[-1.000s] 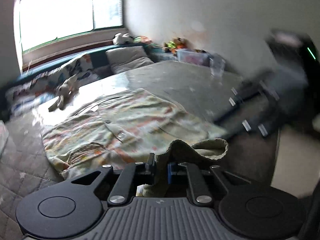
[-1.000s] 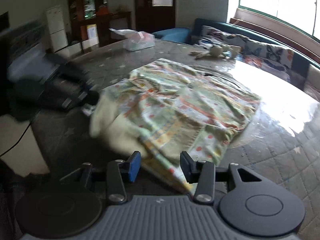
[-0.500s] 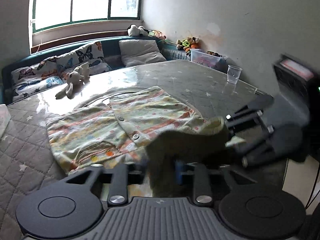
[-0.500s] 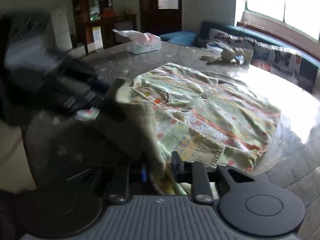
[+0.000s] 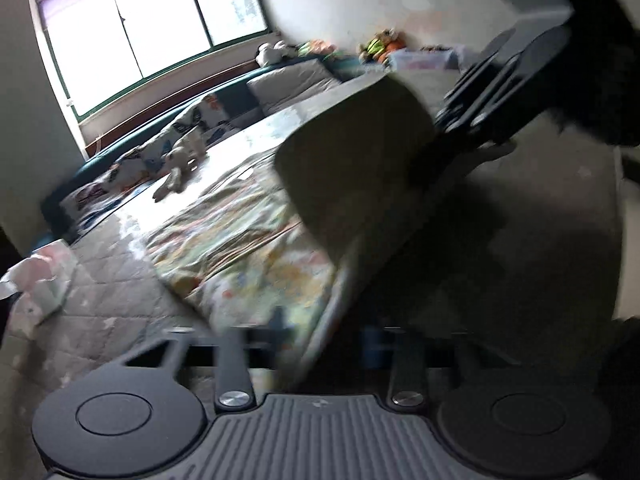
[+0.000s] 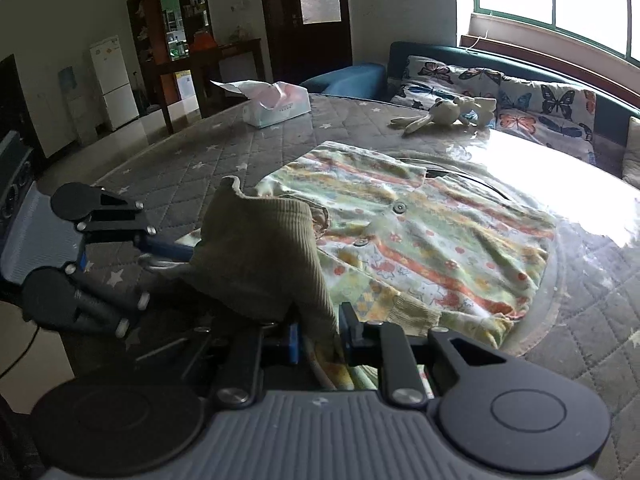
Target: Fold clothes
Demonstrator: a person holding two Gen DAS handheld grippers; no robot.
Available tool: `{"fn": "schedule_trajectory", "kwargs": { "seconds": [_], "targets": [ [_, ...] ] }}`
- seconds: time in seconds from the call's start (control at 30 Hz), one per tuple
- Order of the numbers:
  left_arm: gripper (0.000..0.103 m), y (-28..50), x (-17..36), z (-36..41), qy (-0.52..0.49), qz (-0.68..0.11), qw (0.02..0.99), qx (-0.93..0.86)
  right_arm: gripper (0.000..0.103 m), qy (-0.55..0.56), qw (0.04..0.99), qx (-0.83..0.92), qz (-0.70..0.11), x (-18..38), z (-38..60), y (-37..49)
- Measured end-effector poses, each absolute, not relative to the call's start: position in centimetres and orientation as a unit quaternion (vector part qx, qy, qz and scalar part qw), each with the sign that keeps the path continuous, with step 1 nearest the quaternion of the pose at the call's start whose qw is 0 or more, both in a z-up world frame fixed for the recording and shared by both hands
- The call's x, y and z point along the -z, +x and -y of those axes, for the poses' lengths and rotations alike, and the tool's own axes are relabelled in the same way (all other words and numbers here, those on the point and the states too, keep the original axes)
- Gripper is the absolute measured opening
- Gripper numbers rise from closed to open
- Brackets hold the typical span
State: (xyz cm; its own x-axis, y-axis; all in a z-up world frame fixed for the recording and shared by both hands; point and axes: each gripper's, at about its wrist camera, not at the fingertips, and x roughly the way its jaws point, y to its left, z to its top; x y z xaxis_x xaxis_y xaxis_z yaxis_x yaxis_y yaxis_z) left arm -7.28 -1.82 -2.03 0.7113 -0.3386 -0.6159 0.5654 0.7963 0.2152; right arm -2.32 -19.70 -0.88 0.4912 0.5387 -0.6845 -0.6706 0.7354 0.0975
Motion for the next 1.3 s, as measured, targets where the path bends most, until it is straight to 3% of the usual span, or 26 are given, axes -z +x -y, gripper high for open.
{"fn": "schedule_trajectory", "kwargs": {
  "seconds": [0.03,0.13,0.67,1.03,1.3],
  "targets": [
    [0.013,-7.2,2.1,1.7,0.199,-0.286,0.904,0.246,0.017,-0.094,0.860,-0.351,-0.359,0.9,19.7,-2.6],
    [0.009,-7.3,1.9,1.2,0.200,-0.282,0.907,0.240,0.011,-0.103,0.864,-0.348,-0.348,0.8,19.7,-3.6],
    [0.008,-14.2,-4.1,-1.1,0.119,-0.288,0.910,0.273,0.010,-0.134,0.836,-0.424,-0.322,-5.0,21.1,-10.8],
    [0.008,-5.0,-5.7,-1.9,0.077,-0.304,0.919,0.238,0.010,-0.147,0.844,-0.400,-0.324,-6.5,19.1,-1.7],
    [0.008,4.4,-3.2,-2.5,0.050,-0.366,0.906,0.206,0.010,-0.166,0.844,-0.373,-0.347,-4.5,16.3,6.7]
  ]
}}
